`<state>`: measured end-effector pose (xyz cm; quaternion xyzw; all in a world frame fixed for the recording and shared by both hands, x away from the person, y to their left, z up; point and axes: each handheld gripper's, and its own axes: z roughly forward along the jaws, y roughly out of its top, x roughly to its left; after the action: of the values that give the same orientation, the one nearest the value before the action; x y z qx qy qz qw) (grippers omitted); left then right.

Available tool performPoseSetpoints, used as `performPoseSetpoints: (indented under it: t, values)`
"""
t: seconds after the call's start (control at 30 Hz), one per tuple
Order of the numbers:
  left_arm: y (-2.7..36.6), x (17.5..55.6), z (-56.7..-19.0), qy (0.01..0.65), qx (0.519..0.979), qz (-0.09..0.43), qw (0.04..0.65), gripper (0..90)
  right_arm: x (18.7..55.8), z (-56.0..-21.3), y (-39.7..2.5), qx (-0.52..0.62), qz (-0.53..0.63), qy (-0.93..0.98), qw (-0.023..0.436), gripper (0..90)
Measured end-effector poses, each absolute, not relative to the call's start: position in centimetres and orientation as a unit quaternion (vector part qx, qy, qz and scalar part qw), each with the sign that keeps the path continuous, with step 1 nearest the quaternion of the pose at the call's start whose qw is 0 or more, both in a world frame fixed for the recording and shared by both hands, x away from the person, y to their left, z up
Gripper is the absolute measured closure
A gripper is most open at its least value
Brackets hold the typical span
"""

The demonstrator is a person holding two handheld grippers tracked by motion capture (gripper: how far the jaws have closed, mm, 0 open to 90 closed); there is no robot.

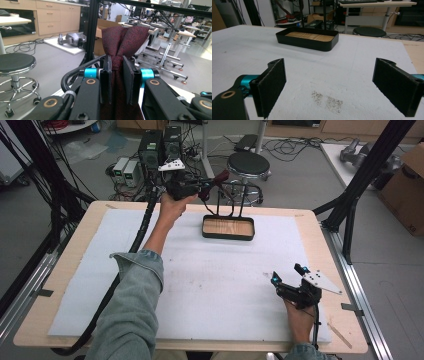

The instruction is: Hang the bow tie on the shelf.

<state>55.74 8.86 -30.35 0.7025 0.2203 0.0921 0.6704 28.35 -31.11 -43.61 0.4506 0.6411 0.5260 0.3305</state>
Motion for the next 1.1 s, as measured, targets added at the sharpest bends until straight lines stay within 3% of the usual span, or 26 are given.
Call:
performPoseSetpoints:
  t: [1.1]
  values:
    - [10.3,57.3,-31.8,0.255,0.709,0.142,0.642,77.1,28.3,-43.6,-31.0,0.452,0.524,0.643,0.327,10.8]
